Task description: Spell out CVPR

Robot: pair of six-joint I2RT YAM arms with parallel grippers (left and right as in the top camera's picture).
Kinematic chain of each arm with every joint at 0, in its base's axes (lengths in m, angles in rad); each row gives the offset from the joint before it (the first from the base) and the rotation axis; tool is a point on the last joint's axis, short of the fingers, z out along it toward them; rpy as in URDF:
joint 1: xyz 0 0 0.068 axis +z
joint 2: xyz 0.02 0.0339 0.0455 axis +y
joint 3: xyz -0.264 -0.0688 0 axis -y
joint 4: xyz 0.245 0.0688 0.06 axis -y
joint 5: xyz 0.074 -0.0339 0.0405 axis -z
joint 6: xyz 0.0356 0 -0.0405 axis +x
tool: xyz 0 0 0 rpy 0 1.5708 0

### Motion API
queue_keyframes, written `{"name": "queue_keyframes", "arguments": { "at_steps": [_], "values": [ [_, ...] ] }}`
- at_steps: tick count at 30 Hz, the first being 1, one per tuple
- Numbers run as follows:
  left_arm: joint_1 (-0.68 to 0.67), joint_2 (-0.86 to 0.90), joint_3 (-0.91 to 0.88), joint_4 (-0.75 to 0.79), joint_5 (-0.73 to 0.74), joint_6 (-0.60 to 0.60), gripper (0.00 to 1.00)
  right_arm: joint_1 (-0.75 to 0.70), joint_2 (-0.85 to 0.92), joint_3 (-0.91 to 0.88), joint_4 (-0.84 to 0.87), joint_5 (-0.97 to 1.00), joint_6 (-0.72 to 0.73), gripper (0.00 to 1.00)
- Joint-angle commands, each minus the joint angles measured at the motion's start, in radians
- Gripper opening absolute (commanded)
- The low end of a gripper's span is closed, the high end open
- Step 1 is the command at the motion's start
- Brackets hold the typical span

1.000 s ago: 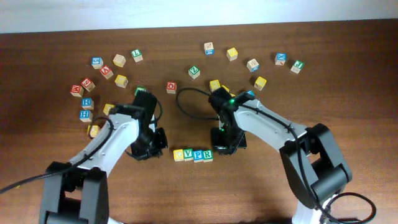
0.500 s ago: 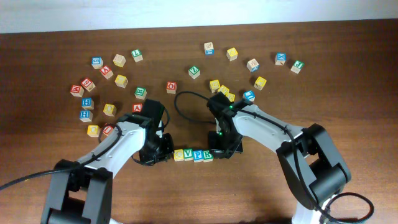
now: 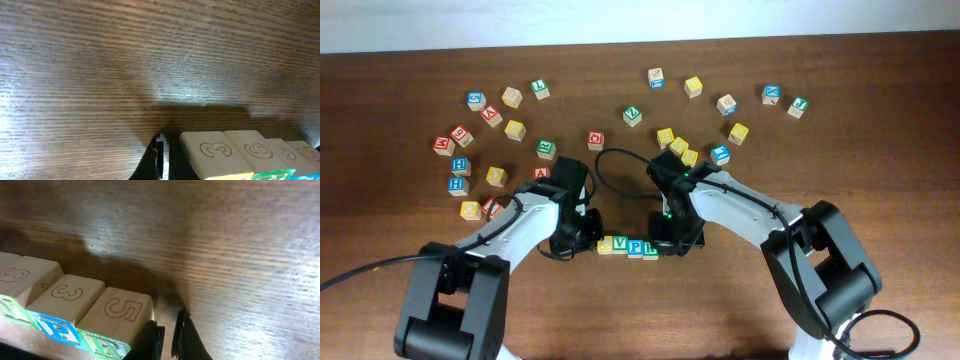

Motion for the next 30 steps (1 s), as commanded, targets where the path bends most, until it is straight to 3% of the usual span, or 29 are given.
{"name": "queue_keyframes", "arguments": {
  "at_steps": [1,7,11,17,22,25,28,30],
  "values": [
    [-0.002,0.014,-0.008,0.014,0.006,0.048,0.00,0.005,-0.008,-0.003,0.023,-0.018,0.005,0.05],
    [0.000,0.014,-0.007,0.031,0.006,0.048,0.00,0.005,-0.008,-0.003,0.015,-0.010,0.005,0.04],
    [0.033,0.014,0.009,0.006,0.005,0.048,0.00,0.001,-0.008,0.027,-0.072,0.122,0.004,0.05],
    [0.121,0.013,0.014,-0.063,-0.053,0.048,0.00,-0.055,-0.015,0.114,-0.244,0.105,-0.084,0.04],
    [0.268,0.013,0.014,-0.076,-0.063,0.028,0.00,0.027,-0.086,0.161,-0.372,0.084,-0.073,0.04],
    [0.354,0.013,0.014,-0.082,-0.063,0.028,0.00,0.136,-0.090,0.142,-0.335,0.100,0.014,0.04],
    [0.414,0.013,0.014,-0.094,-0.063,0.028,0.00,0.247,-0.090,0.109,-0.188,0.109,0.074,0.04],
    [0.425,0.013,0.014,-0.098,-0.063,0.029,0.00,0.310,-0.085,0.092,-0.114,0.227,0.117,0.04]
  ]
}}
